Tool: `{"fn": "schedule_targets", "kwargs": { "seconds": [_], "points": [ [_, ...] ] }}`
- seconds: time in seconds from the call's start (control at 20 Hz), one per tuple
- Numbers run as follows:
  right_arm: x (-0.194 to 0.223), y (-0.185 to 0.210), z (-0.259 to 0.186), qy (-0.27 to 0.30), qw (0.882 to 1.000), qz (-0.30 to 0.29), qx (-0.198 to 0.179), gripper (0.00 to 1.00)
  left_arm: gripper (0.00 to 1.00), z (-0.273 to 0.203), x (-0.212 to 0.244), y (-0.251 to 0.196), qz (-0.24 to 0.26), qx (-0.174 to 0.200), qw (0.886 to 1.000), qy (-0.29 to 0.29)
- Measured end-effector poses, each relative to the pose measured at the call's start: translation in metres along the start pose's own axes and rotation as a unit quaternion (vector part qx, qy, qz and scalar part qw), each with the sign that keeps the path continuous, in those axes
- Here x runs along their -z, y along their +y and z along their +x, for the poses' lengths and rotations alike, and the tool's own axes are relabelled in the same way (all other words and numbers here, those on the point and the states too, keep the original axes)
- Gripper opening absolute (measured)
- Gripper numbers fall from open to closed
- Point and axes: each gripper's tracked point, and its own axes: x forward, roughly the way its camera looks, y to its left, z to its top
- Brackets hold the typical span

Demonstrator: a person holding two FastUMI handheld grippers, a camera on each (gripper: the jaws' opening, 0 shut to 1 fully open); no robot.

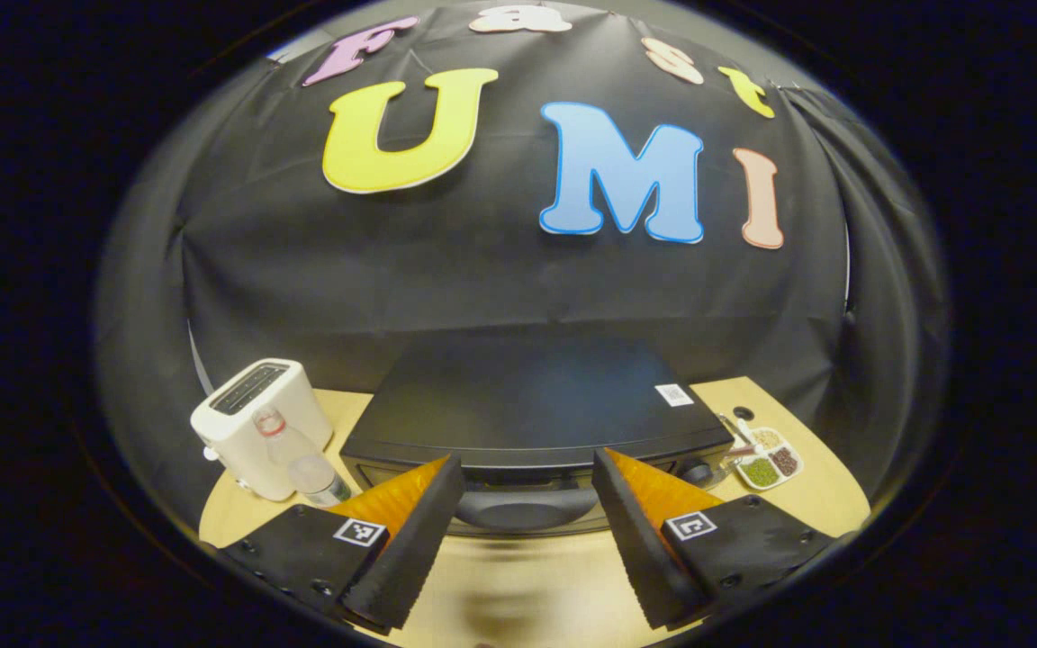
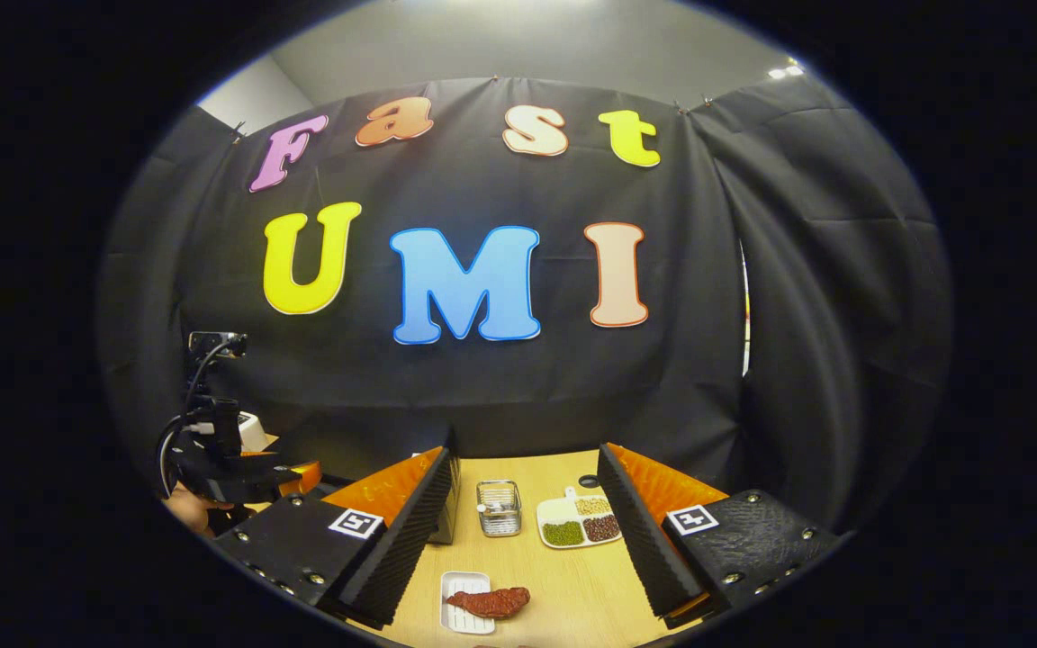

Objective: Open the electric oven with the left hand, put the food in, and close the electric oven.

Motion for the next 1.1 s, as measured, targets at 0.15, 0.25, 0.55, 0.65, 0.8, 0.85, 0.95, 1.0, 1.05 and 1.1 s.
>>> {"fn": "schedule_targets", "kwargs": {
  "seconds": [0.15, 0.25, 0.55, 0.65, 0.8, 0.85, 0.95, 1.0, 1.05, 1.1],
  "points": [
    [0.001, -0.004, 0.003, 0.003, 1.000, -0.005, 0.009, 0.99, 1.00, 0.018, 0.021, 0.002, -0.003, -0.004, 1.000, 0.030],
    [0.001, -0.008, 0.003, 0.003, 1.000, -0.004, 0.017, 0.99, 1.00, 0.027, 0.019, 0.004, 0.009, -0.011, 1.000, 0.023],
    [0.003, -0.014, 0.001, 0.003, 1.000, -0.001, 0.022, 0.99, 1.00, 0.028, 0.023, 0.003, 0.013, -0.024, 0.999, 0.031],
    [0.002, -0.014, -0.001, 0.001, 1.000, 0.001, 0.021, 0.99, 1.00, 0.023, 0.027, 0.002, 0.010, -0.024, 0.999, 0.040],
    [0.002, -0.015, -0.005, -0.002, 1.000, 0.000, 0.017, 0.99, 1.00, 0.011, 0.035, 0.001, 0.007, -0.027, 0.998, 0.048],
    [0.001, -0.016, -0.007, -0.005, 1.000, -0.001, 0.016, 0.99, 0.98, 0.007, 0.040, 0.001, 0.006, -0.027, 0.998, 0.049],
    [0.003, -0.019, -0.011, -0.005, 1.000, -0.002, 0.017, 0.99, 0.98, -0.003, 0.050, 0.000, 0.004, -0.028, 0.998, 0.052],
    [0.006, -0.021, -0.015, -0.004, 1.000, 0.000, 0.018, 0.99, 0.98, -0.007, 0.055, -0.001, 0.001, -0.027, 0.998, 0.055],
    [0.006, -0.023, -0.017, -0.003, 1.000, 0.001, 0.019, 0.99, 0.98, -0.012, 0.061, -0.001, -0.001, -0.027, 0.998, 0.058],
    [0.007, -0.025, -0.019, -0.003, 1.000, 0.001, 0.020, 0.99, 0.98, -0.016, 0.065, -0.001, -0.004, -0.026, 0.998, 0.062]
  ]
}}
